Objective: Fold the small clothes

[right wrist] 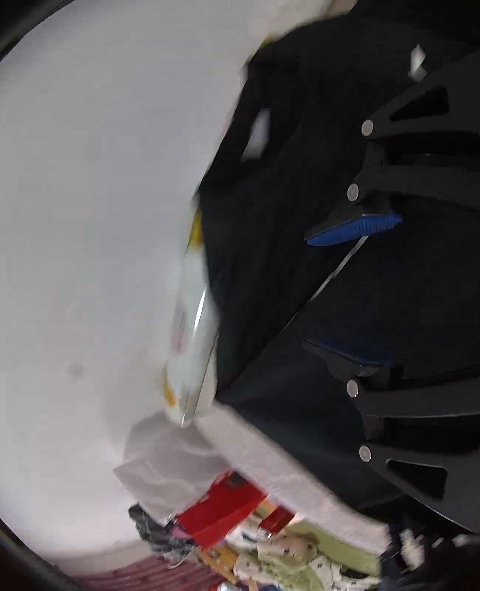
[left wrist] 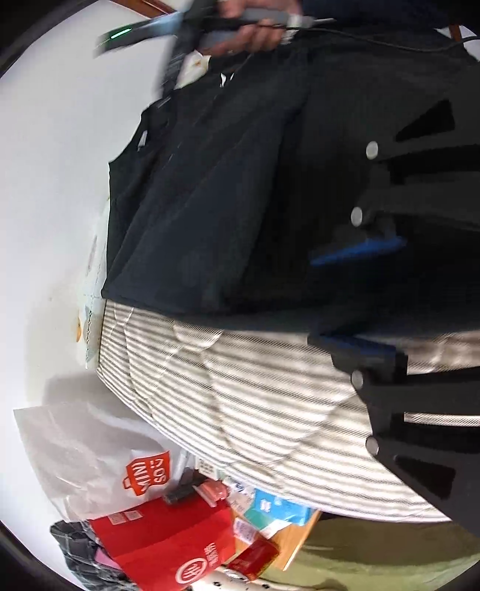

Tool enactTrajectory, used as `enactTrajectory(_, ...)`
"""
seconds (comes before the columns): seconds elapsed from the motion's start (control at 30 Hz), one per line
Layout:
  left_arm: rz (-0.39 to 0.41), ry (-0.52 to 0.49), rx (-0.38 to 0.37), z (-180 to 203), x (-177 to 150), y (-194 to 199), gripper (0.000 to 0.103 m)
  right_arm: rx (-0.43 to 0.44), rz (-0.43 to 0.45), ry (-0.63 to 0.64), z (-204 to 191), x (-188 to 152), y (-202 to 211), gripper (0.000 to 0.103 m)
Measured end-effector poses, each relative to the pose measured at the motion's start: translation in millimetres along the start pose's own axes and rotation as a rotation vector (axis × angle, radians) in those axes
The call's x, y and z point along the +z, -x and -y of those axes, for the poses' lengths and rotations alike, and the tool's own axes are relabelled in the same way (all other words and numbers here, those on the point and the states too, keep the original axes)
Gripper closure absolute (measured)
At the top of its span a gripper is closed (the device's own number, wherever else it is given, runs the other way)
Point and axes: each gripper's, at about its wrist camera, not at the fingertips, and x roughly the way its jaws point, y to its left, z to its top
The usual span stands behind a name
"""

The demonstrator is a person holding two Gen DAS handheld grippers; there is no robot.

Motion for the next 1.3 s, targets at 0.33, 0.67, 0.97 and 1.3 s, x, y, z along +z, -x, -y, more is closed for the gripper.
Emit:
enactTrajectory(0.33, 0.040, -0.031, -0.042, 23.2, -41.2, 26.0, 0.049, -0.143, -0.101, -0.259, 143.9, -131.2, 57.9, 0.032)
enactTrajectory(0.67, 0.027, -0.076, 0.042, 28.8, -52.6, 17.3, 0.047, -0.142, 0.035, -0.169, 121.6, -119.9, 57.0, 0.087)
enactTrajectory(0.97, 0.033, -0.056, 0.047, 22.0, -59.9, 20.8, 0.046, -0.165, -0.072, -0.237, 145.6, -109.6, 32.9, 0.075)
enactTrajectory(1.3, 0.025, -0.051, 0.106, 13.1, -71.1, 23.4, 0.045, -0.251, -0.003, -0.243, 140.2, -154.0, 99.8, 0.051)
